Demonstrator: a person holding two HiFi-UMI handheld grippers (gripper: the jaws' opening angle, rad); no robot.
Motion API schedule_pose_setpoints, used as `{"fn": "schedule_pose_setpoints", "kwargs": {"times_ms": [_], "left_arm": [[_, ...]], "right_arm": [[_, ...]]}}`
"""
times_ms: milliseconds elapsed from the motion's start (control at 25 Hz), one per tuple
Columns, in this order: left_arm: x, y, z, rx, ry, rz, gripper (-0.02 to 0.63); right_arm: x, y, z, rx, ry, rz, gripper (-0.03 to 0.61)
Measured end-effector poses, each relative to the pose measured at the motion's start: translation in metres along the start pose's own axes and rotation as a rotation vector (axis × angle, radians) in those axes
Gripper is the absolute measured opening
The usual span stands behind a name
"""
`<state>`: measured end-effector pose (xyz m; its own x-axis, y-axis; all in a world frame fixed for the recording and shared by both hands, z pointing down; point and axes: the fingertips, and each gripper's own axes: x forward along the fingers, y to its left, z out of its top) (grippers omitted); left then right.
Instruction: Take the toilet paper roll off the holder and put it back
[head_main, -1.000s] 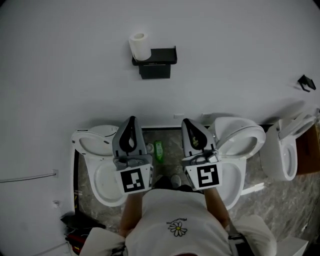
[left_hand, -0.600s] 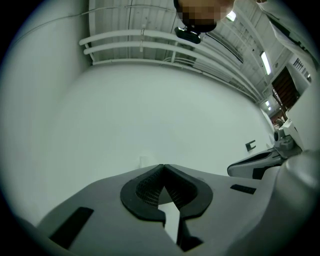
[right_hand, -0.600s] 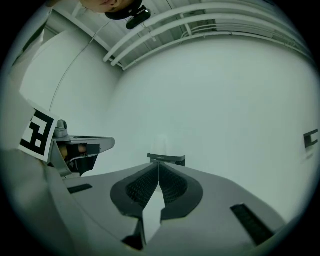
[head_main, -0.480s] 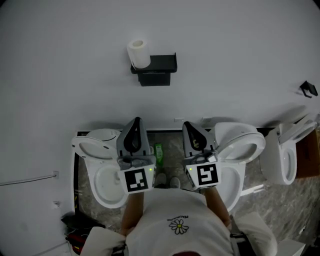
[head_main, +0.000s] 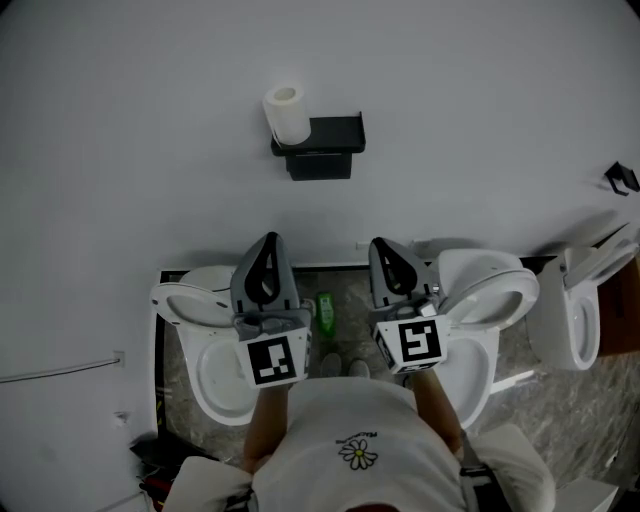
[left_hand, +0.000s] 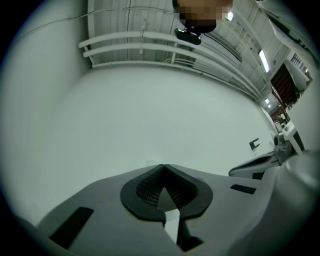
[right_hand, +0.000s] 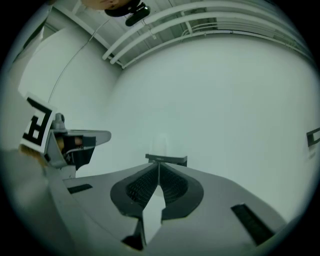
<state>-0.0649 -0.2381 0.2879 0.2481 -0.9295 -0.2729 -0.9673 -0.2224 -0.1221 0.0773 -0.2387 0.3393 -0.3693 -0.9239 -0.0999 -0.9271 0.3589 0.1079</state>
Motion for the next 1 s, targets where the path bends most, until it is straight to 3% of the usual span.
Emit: {"fn": "schedule_pose_setpoints", "kwargs": {"times_ms": [240, 440, 560, 720, 1000], "left_arm": [[0.002, 0.023, 0.002, -0.002, -0.008, 0.029, 0.017], [-0.003, 0.042, -0.010, 0.001, 0.021, 0.064, 0.017], [-0.006, 0.053, -0.014, -0.001, 0.028, 0.086, 0.017], [-0.009, 0.064, -0.020, 0.000, 0.041, 0.108, 0.017], [-0.010, 0.072, -0.031, -0.001, 0.064, 0.125, 0.018]], "right_arm": [[0.056, 0.011, 0.110, -0.024, -0.239, 0.073, 0.019], [0.115, 0.024, 0.168, -0.009, -0.291, 0.137, 0.255], [0.159, 0.022, 0.164, 0.067, -0.217, 0.134, 0.291], [0.217, 0.016, 0.127, 0.150, -0.047, 0.123, 0.320], [0.262, 0.020, 0.072, 0.147, 0.137, 0.089, 0.348]]}}
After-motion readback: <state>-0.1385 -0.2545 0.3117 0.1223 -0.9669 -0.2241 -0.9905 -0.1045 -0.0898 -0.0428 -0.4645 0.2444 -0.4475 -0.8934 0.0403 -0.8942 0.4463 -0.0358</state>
